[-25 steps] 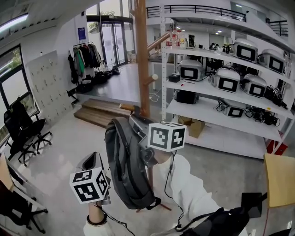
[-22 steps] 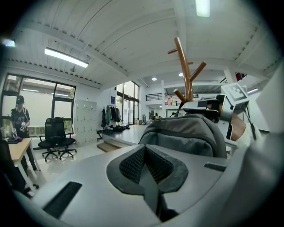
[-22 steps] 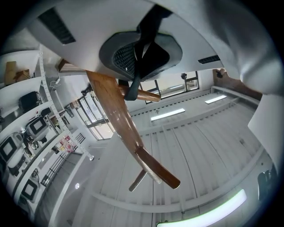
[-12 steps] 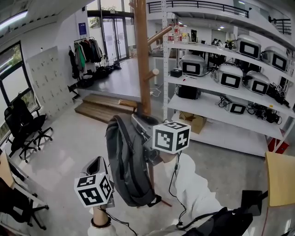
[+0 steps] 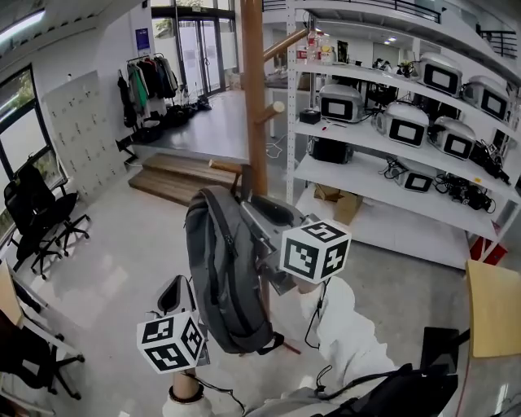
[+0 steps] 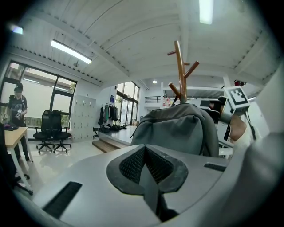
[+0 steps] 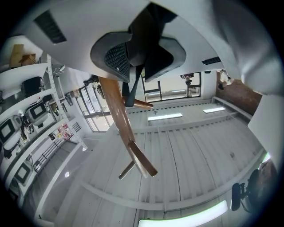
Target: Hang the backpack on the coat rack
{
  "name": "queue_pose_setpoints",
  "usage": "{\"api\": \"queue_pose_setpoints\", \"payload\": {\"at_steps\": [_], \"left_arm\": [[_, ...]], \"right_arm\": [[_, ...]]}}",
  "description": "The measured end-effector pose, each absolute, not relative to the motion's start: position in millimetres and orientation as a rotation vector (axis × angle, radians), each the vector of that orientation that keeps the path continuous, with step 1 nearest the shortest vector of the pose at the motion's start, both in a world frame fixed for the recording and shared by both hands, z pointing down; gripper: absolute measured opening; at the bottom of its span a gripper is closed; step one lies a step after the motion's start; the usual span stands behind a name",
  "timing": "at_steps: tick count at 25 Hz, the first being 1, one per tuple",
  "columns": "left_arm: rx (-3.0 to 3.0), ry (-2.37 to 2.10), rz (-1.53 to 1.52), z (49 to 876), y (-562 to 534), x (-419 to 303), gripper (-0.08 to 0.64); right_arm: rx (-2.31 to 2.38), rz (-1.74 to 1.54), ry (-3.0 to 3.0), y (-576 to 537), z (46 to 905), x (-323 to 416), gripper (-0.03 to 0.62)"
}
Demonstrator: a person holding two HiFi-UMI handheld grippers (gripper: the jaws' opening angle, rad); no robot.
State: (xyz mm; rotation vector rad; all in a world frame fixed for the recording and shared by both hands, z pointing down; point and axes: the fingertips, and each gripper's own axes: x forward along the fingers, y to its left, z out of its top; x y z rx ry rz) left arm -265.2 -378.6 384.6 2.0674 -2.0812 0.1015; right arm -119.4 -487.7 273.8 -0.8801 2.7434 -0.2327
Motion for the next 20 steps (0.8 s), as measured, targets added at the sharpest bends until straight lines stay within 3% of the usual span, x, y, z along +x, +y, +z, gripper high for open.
{"api": "queue_pose_setpoints", "payload": {"at_steps": [8, 15, 20], "left_arm": [[2.112, -2.046, 0.069, 385, -362, -248, 0.003], [2.131, -2.011, 0.063, 397, -346, -223, 0.003], [2.113, -2.031, 0.056, 414, -333, -210, 0.003]], "right_arm": [[-1.003, -0.244, 2.7, -455, 299, -90, 0.086], [-1.235, -0.332, 2.736, -428, 369, -63, 0.086], [-1.371, -0.432, 2.788, -414, 427, -44, 0.021]]}}
